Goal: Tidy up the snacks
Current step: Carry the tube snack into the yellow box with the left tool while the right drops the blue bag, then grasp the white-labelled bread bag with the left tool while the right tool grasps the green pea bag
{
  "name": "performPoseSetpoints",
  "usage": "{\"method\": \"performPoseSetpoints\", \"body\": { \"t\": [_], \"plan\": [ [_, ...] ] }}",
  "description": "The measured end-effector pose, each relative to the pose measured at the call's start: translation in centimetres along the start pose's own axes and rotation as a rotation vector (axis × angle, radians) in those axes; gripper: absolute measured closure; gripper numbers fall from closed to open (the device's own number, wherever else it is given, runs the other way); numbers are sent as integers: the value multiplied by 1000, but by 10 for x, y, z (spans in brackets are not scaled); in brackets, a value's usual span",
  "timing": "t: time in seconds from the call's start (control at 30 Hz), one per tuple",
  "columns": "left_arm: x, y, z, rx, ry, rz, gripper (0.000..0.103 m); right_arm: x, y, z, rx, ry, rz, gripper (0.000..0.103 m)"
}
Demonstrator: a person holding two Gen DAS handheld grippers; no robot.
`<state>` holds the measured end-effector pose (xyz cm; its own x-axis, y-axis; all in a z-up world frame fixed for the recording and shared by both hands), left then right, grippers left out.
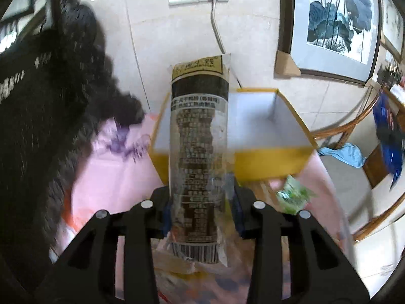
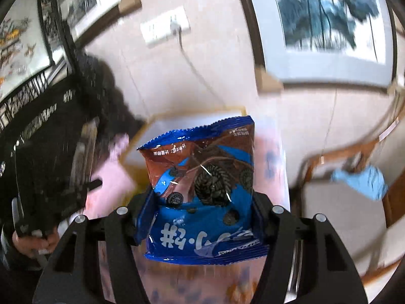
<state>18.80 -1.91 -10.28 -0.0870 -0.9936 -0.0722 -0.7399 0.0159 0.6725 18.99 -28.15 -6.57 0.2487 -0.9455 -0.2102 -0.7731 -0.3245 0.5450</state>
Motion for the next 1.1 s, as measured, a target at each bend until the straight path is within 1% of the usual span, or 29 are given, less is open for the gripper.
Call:
{"method": "performPoseSetpoints", "body": {
  "t": [0.07,0.1,0.13,0.2,0.23,0.3,0.37,0.4,0.43,0.47,0.5,0.53,0.57,0.63,0.7,0.73,0.8,0.87,0.93,0.97,1.03,1.1],
  "plan": [
    [-7,-16,-22,15,8,-34,65,2,-27,-26,13,9,9,40],
    [-10,-26,-33,17,22,-29,65,0,-39,-32,12,8,9,40],
    [-13,-41,-47,22,49,13,65,-1,-53,-42,5,0,6,40],
    [-13,-68,-65,8,61,60,65,-2,-84,-56,-19,-8,-5,40],
    [-12,-78,-70,9,54,71,65,-7,-96,-54,-27,-7,-2,40],
    [-8,-104,-80,1,31,59,65,-13,-118,-53,-50,13,13,40],
    [-6,-126,-85,-18,45,91,65,-14,-140,-53,-82,17,19,39],
    [-5,-135,-86,-33,52,101,64,-11,-154,-52,-105,39,66,36],
    [-4,-142,-86,-41,55,105,55,-12,-162,-50,-116,68,119,26],
    [-5,-153,-86,-47,47,94,47,-12,-169,-50,-127,93,152,19],
    [-7,-157,-86,-48,41,62,22,-11,-173,-49,-134,103,165,3],
    [-10,-159,-85,-43,42,32,5,-11,-174,-47,-138,119,175,1],
    [-16,-159,-83,-23,43,-9,3,-10,-173,-43,-143,138,177,1],
    [-26,-153,-74,-9,36,-31,3,-9,-168,-33,-169,163,194,1],
    [-37,-146,-59,-35,46,-38,3,-4,-156,-14,-208,149,211,1],
    [-43,-142,-51,-51,52,-40,2,0,-151,4,-250,127,213,1],
    [-58,-131,-22,-98,61,-45,2,4,-144,39,-333,91,201,1],
    [-69,-124,4,-129,53,-57,2,9,-146,82,-437,53,196,1],
    [-74,-121,26,-173,36,-72,2,13,-153,111,-491,19,186,1],
    [-75,-121,39,-202,19,-60,2,15,-158,124,-515,-5,191,1],
    [-71,-122,52,-235,-7,-31,2,19,-166,141,-532,-32,215,1],
    [-66,-123,58,-239,-20,28,2,18,-168,147,-520,-50,203,1]
  ]
}}
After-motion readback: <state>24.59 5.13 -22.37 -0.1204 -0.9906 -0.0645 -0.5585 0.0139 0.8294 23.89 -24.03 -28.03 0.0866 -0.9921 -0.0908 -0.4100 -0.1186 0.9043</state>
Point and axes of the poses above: each gripper's, at about its wrist camera, not at the fingertips, and y roughly against the way its jaws point, x to its right, z to its underside, the point moved 3 cm from there along -y, roughly the way its jaws point, and after that the axes turned 1 degree about y, right-handed, at the moved point
